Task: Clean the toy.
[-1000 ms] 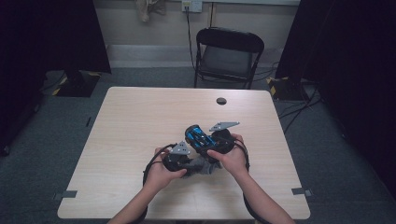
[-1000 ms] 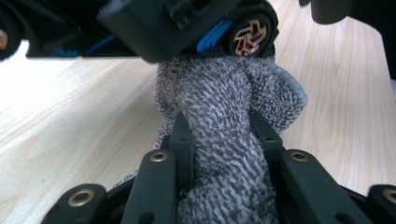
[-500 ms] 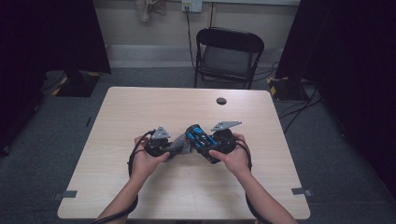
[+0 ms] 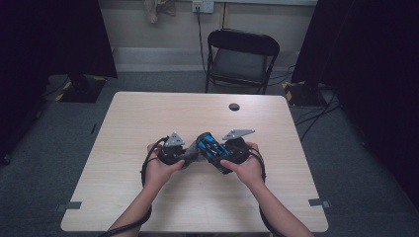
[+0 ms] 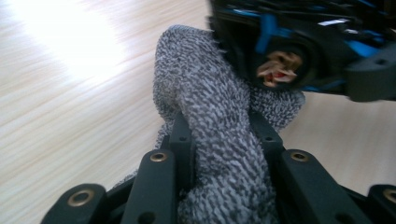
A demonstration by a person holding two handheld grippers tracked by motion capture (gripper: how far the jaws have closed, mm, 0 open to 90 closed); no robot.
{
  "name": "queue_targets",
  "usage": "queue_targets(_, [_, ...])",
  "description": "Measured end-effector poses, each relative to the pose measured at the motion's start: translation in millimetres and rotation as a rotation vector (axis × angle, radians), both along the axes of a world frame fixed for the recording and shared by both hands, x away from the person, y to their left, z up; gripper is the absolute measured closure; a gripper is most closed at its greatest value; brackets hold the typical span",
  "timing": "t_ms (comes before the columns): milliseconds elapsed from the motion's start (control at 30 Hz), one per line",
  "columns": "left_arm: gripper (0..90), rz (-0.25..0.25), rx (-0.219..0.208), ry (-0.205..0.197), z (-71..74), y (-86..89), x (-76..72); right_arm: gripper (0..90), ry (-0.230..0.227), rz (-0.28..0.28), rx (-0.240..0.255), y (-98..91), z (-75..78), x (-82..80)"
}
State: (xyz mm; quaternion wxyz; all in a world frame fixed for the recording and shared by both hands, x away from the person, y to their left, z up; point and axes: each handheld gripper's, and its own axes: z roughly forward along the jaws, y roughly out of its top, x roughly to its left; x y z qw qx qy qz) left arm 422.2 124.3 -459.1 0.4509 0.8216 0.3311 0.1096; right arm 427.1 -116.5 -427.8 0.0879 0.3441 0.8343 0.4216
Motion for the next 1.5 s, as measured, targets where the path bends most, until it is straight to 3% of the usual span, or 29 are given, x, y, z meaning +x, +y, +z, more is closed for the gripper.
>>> queue_targets(1500, [68.3, -0.264, -0.005, 0.041, -7.0, -50.4, -40.3, 26.3, -0.021, -0.061, 0.0, -1.9, 4.1, 8.8])
